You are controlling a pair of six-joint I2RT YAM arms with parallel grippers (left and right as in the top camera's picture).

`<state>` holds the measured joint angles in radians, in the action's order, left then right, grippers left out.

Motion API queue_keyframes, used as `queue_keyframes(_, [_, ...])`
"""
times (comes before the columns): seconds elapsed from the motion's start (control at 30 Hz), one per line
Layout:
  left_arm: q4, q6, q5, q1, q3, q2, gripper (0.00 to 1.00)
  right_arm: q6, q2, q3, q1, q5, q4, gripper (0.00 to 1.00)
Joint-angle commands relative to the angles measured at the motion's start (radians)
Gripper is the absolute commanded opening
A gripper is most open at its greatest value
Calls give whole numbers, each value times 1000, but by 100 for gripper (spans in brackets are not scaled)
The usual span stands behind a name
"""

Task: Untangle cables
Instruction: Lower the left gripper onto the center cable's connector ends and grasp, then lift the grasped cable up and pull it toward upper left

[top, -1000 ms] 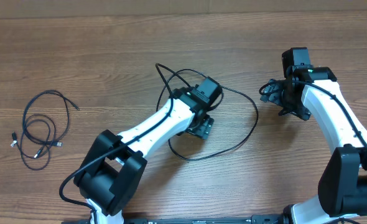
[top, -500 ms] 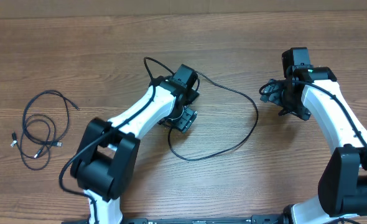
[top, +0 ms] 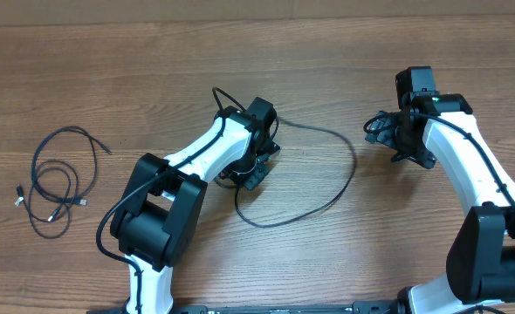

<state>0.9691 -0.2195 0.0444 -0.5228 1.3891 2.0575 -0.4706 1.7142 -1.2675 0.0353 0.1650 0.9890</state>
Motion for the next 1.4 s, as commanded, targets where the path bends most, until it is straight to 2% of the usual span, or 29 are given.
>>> queue_keyframes(0.0, [-36,36,160,-4,-32,79,4,0,5,5,3,14,-1,100])
queue_keyframes(0.13, [-106,233,155,-1,-32,79,4,1,5,5,3,14,-1,100])
queue_keyframes(0.33, [-204,406,160,0,-28,73,4,1,5,5,3,14,-1,100])
queue_keyframes(0.37, [-212,412,160,0,-28,73,5,1,5,5,3,14,-1,100])
queue_keyframes(0.47, [-219,406,158,-1,-28,73,21,0,5,5,3,14,-1,100])
queue_keyframes(0.57, [-226,407,159,0,-27,73,30,1,5,5,3,14,-1,100])
queue_keyframes(0.67, [-251,414,159,-1,-27,73,43,0,5,5,3,14,-1,100])
queue_keyframes(1.0, [-295,433,153,-63,-29,75,45,1,5,5,3,14,-1,100])
queue_keyframes(1.17, [-274,449,63,-104,-32,75,40,0,5,5,3,14,-1,100])
queue_keyframes(1.2, [-266,460,39,-111,-32,75,40,1,5,5,3,14,-1,100])
queue_keyframes(1.27, [-256,468,9,-120,-32,75,48,1,5,5,3,14,-1,100])
queue_keyframes(1.37, [-243,469,-24,-125,-30,74,49,0,5,5,3,14,-1,100])
